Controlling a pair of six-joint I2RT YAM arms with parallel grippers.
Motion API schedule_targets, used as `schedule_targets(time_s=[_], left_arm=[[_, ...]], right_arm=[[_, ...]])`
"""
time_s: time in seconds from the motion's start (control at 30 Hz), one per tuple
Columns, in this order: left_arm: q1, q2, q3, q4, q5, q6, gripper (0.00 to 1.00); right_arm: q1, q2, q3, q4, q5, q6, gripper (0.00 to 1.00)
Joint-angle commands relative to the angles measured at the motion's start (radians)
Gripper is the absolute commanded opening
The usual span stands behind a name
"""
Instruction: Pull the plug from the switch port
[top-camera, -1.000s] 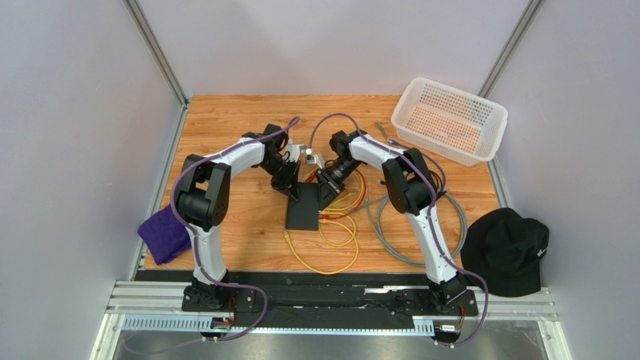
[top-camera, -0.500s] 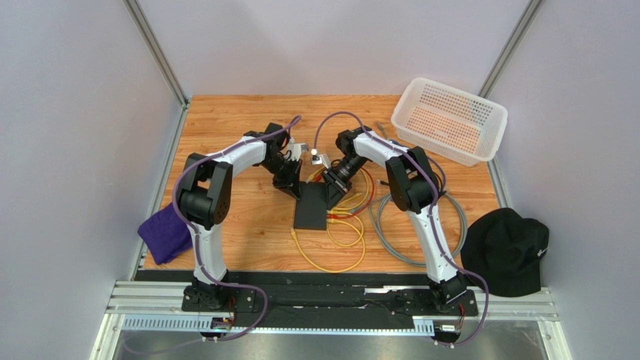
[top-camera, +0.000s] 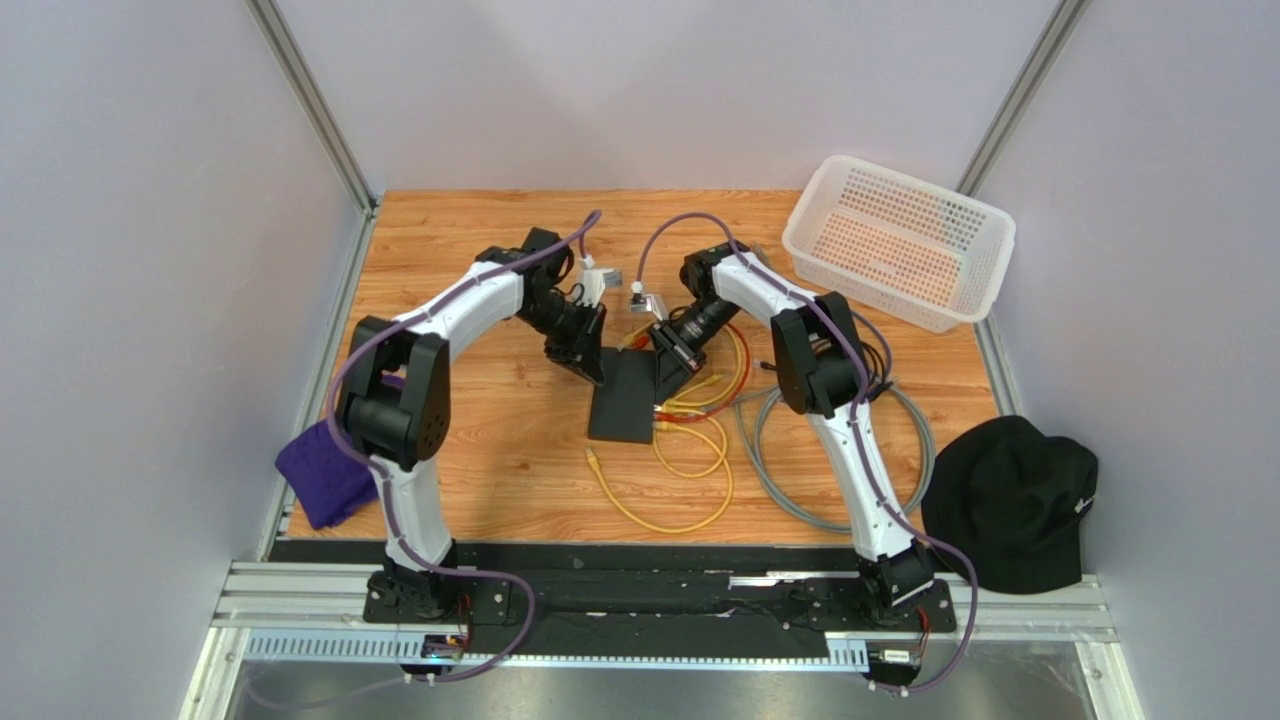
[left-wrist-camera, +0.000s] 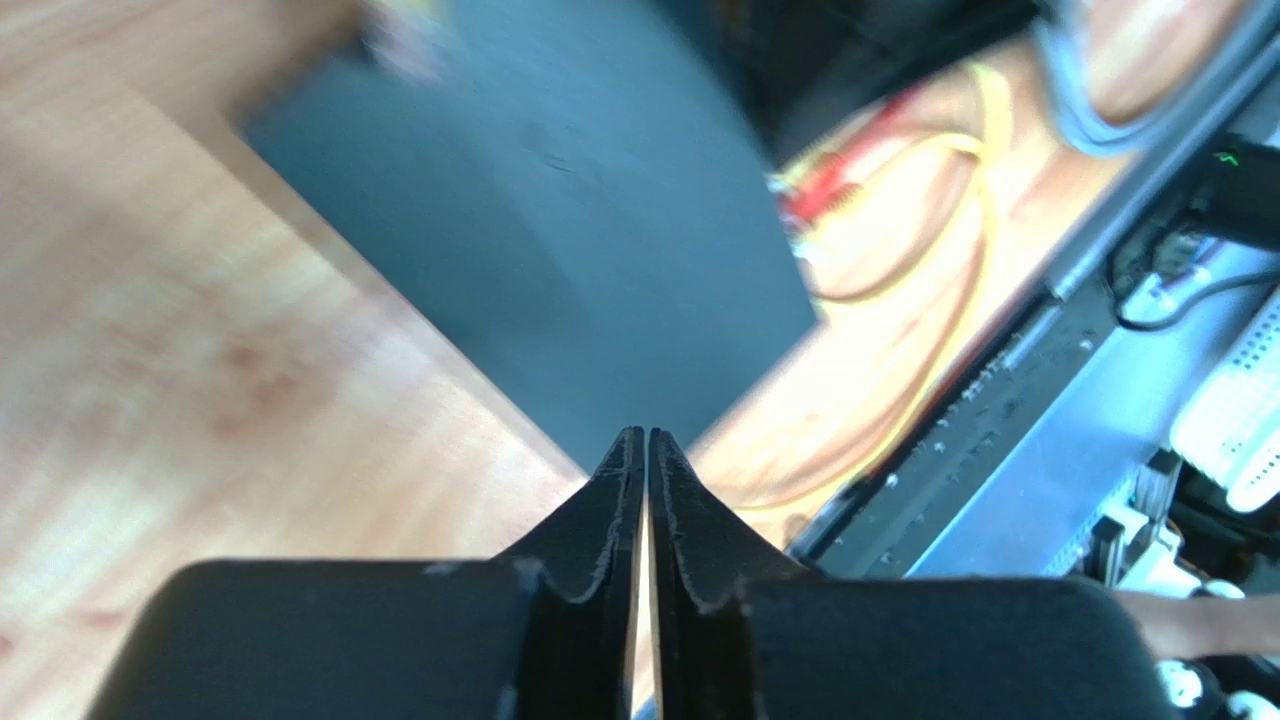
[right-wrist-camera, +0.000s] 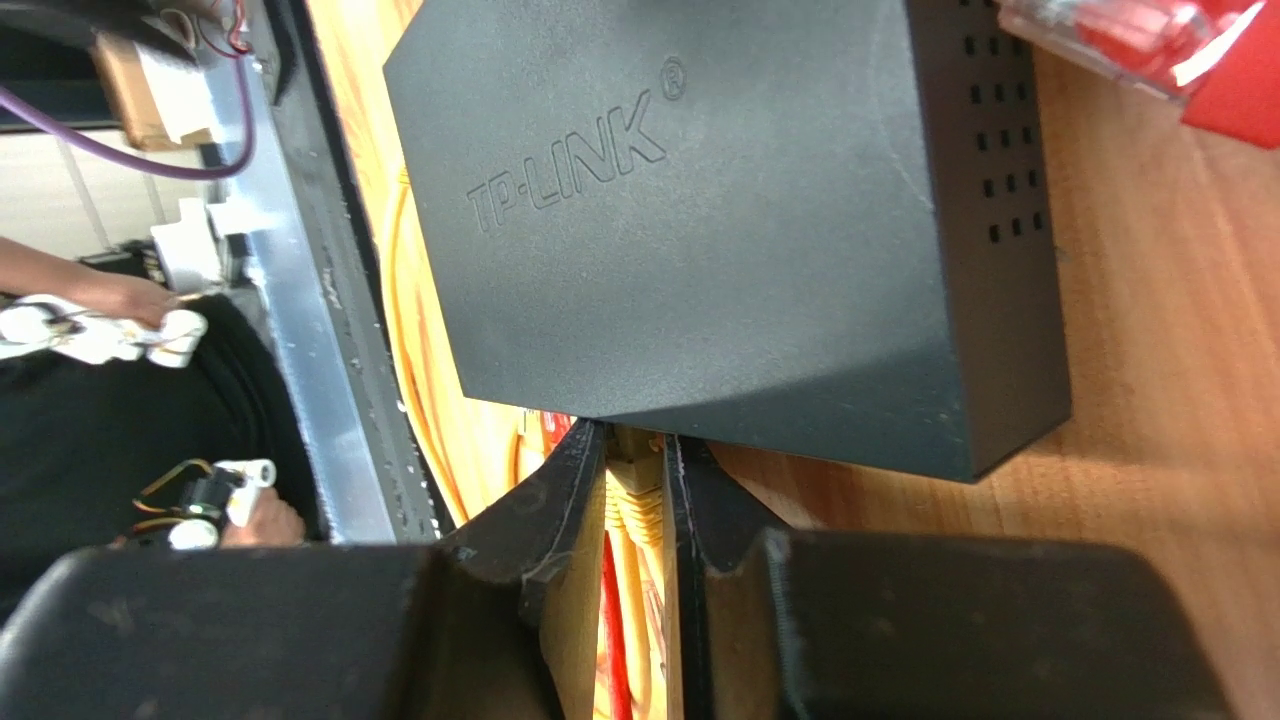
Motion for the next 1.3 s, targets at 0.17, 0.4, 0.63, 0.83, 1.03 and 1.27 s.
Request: schedule_targets(time_s=[0.17,0.4,0.63,0.83,1.03,1.27], left_arm=[[-0.009,-0.132,-0.224,0.187,-0.017,-0.112,0.13],[-0.007,-0.020,-0.194,0.247,0.064,-0.231,0.03],[0.003,0.163,-0.095,0.117,-0.079,-0.212,0.00],[0.009,0.158,-0.104,0.083,-0.111,-0.172,0.00],[0.025,0.112,-0.072,0.078,-0.035,-0.114,0.00],[0.034,-0.004,-0.052,0.072,0.044,-0.049,0.01]], right_arm=[[-0.006,0.004,-0.028,0.072,-0.082,0.211,0.00],[0.096,-0.035,-0.044,0.174,-0.055,0.305,0.00],[0.086,0.021,0.022,0.021,0.063,0.209,0.00],[0.054,0.088,0.092,-0.286,0.057,-0.018,0.00],[0.023,0.058,0.130,-0.259,-0.010,-0.014,0.00],[0.006,-0.145,0.064,-0.104,0.305,-0.012,0.00]])
